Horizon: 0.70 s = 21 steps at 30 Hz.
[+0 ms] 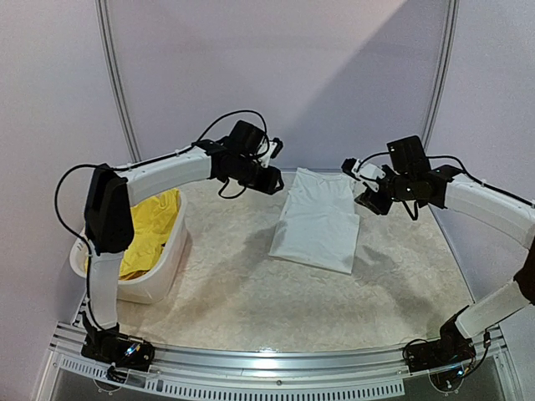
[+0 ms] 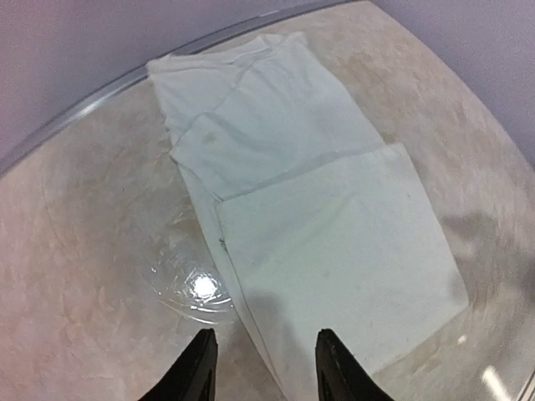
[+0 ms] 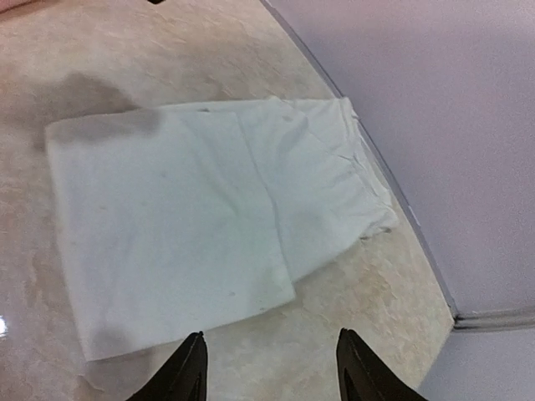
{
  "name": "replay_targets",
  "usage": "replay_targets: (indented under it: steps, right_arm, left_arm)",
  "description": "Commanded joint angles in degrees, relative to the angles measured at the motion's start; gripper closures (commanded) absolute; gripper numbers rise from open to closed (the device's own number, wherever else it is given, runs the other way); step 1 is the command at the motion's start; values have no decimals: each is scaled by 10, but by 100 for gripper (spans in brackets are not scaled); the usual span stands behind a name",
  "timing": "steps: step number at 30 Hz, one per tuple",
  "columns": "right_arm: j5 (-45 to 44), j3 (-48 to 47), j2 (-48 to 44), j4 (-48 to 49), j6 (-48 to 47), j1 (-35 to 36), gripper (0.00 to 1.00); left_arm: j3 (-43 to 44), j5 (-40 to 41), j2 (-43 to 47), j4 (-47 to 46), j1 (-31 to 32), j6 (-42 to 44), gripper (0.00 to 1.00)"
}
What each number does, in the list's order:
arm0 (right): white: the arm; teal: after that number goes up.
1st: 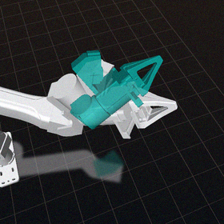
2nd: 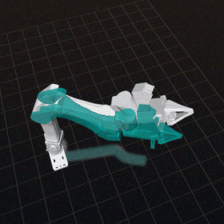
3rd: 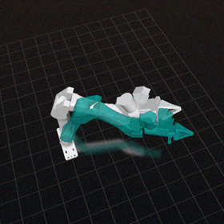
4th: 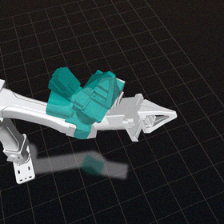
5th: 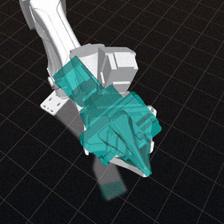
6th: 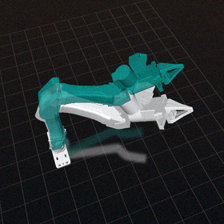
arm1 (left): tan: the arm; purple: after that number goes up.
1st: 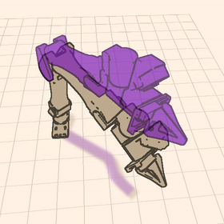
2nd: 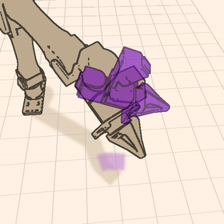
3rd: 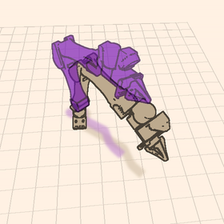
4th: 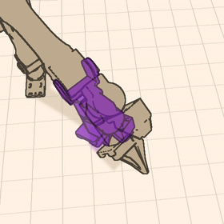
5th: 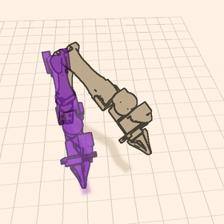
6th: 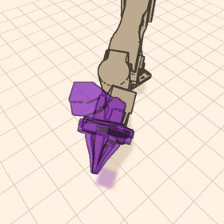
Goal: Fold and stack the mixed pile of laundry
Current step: Fold the rectangle-folded T-shirt at the center of the board, then adjust the 2/3-rectangle-folded shirt at the center of the board.
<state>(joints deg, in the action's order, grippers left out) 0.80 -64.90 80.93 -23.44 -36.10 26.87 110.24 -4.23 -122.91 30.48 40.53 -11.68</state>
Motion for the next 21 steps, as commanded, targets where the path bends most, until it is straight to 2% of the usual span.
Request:
replay_targets:
  steps: [1,3,5,11,15,21]
  right_arm:
    - [137,49,9,-92,28,6,49]
    - [150,51,20,-103,27,15,52]
    - [154,43,40,-115,29,23,54]
    - [170,36,57,-120,52,24,55]
    - [171,35,53,-127,57,24,55]
    - [166,49,35,-136,58,24,54]
  left_arm:
    - [-57,1,38,82,61,288,60]
    - [-93,5,44,89,80,374,60]
    - [-118,12,41,90,92,425,61]
    - [-129,-13,8,81,111,474,61]
    - [-100,30,-42,95,134,510,61]
    - [-98,134,-79,48,150,550,64]
